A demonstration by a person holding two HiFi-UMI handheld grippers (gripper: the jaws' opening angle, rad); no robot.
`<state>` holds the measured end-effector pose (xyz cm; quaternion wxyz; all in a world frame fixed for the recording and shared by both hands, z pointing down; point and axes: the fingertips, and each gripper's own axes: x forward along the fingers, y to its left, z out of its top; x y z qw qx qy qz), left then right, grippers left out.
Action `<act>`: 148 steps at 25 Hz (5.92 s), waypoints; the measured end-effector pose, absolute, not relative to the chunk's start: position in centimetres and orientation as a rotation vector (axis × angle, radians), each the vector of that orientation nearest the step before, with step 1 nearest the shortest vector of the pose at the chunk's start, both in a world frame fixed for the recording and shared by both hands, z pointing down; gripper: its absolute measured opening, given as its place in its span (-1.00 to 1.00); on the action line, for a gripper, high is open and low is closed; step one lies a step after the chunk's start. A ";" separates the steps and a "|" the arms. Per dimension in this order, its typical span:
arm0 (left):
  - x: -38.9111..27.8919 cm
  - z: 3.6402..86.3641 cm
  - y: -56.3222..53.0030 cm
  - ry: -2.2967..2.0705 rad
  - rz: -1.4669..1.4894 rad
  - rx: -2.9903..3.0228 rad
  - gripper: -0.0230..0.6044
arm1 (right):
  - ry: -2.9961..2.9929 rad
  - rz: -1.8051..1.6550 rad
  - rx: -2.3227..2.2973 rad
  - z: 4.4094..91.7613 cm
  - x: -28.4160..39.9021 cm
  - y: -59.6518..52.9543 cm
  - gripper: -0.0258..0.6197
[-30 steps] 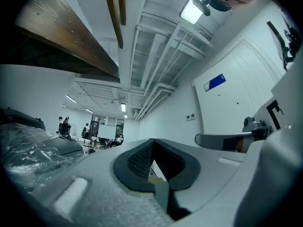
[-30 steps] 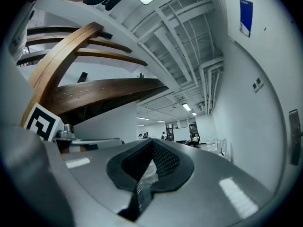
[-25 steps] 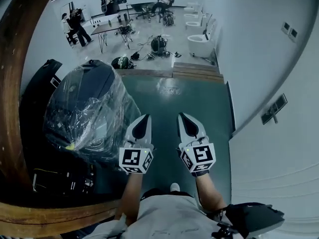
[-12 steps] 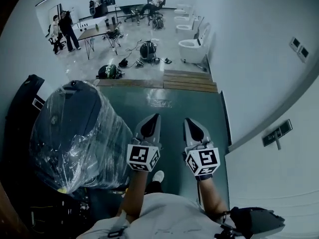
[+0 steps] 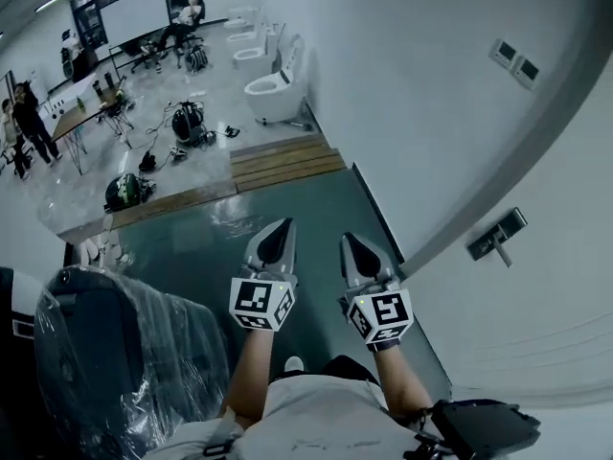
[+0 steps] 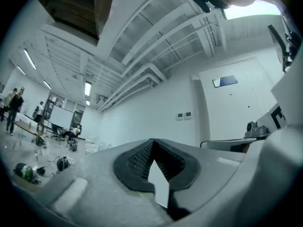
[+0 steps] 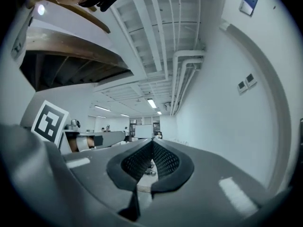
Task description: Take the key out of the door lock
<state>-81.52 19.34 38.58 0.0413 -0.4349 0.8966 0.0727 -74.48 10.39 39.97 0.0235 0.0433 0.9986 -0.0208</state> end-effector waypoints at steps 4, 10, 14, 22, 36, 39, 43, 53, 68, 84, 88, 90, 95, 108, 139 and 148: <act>-82.9 39.9 10.0 2.655 0.242 -1.570 -0.93 | 3.091 -0.054 -0.126 40.4 -74.5 2.1 -0.91; -81.3 38.5 -6.5 2.395 0.220 -1.925 -0.93 | 2.999 -0.069 -0.511 39.8 -71.5 -11.2 -0.91; -76.8 36.7 -16.3 2.175 0.214 -2.138 -0.93 | 2.915 -0.091 -0.762 39.6 -67.4 -19.2 -0.91; -67.1 38.8 -28.6 1.853 0.172 -2.511 -0.93 | 2.800 -0.167 -1.186 42.1 -58.9 -27.9 -0.91; -61.7 37.5 -40.2 1.475 0.138 -2.738 -0.93 | 2.591 -0.246 -1.583 43.6 -55.5 -36.3 -0.91; -62.1 37.9 -41.4 1.433 0.154 -2.769 -0.93 | 2.572 -0.238 -1.648 44.0 -55.9 -37.3 -0.91; -63.2 39.2 -43.2 1.450 0.162 -2.794 -0.93 | 2.579 -0.259 -1.681 45.3 -56.4 -37.7 -0.91; -63.9 42.4 -46.8 1.536 0.039 -2.794 -0.93 | 2.640 -0.559 -1.636 52.8 -56.2 -37.1 -0.91; -64.8 42.6 -49.9 1.655 0.017 -2.719 -0.92 | 2.579 -0.884 -1.548 58.3 -55.1 -38.5 -0.91; -64.3 42.5 -50.3 1.646 0.018 -2.720 -0.92 | 2.225 -1.534 -1.194 67.5 -55.0 -42.3 -0.64; -64.5 42.6 -50.6 1.642 0.004 -2.719 -0.92 | 2.161 -1.650 -1.087 69.8 -56.2 -43.3 -0.30; -64.5 42.6 -50.5 1.646 0.000 -2.718 -0.92 | 2.083 -1.703 -1.015 70.4 -56.5 -43.7 -0.29; -64.3 42.5 -50.4 1.643 0.002 -2.718 -0.92 | 1.965 -1.769 -0.950 71.2 -56.6 -44.8 -0.48; -64.6 42.4 -50.2 1.652 -0.007 -2.719 -0.92 | 1.961 -1.783 -0.889 70.9 -57.2 -46.1 -0.83; -64.3 42.4 -49.3 1.622 -0.016 -2.742 -0.92 | 1.780 -1.758 -0.892 70.9 -56.8 -44.9 -0.84; -63.9 42.1 -48.6 1.600 -0.031 -2.725 -0.92 | 1.831 -1.744 -0.904 70.8 -56.4 -44.2 -0.84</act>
